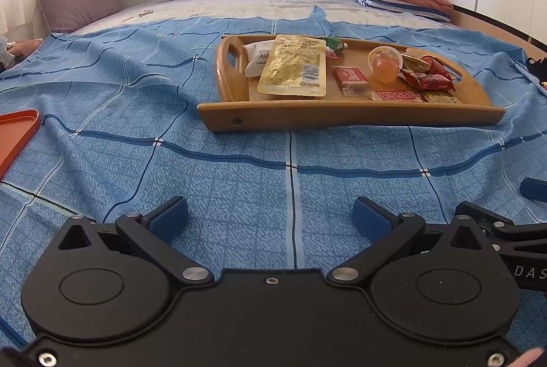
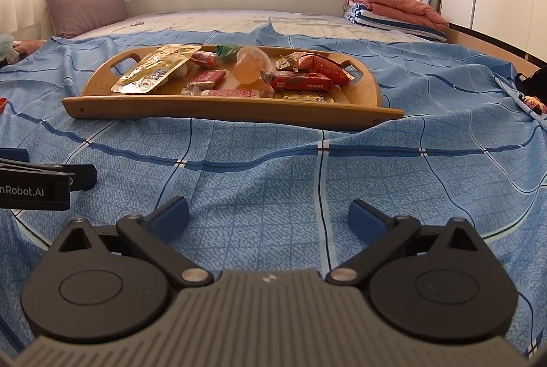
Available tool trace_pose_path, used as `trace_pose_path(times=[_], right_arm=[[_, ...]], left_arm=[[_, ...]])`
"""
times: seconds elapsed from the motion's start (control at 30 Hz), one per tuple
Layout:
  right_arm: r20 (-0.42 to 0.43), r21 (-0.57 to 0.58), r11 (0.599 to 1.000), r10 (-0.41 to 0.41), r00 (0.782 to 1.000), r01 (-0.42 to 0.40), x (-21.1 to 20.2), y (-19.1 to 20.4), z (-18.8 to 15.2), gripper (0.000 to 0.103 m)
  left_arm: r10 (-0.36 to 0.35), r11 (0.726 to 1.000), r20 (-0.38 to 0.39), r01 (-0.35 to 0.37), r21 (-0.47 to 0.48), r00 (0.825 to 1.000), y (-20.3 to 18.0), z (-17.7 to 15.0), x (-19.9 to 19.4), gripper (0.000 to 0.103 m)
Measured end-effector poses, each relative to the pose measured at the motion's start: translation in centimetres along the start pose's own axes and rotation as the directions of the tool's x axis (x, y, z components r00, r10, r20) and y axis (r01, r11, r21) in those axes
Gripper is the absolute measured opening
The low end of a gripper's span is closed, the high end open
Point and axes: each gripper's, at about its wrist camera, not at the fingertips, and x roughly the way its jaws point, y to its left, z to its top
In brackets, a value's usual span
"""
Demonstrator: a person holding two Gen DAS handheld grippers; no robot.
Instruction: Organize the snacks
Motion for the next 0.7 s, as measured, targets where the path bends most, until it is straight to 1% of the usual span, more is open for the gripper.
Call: trace_pose_path(times=[0.7], right_arm=[[0.004, 0.002, 1.0, -0.002, 1.0, 0.002, -0.1, -0.05, -0.08, 0.103]], left_arm=[[-0.005, 1.0, 0.002, 0.005, -0.006, 1.0, 0.14, -0.07, -0.03, 0.103]])
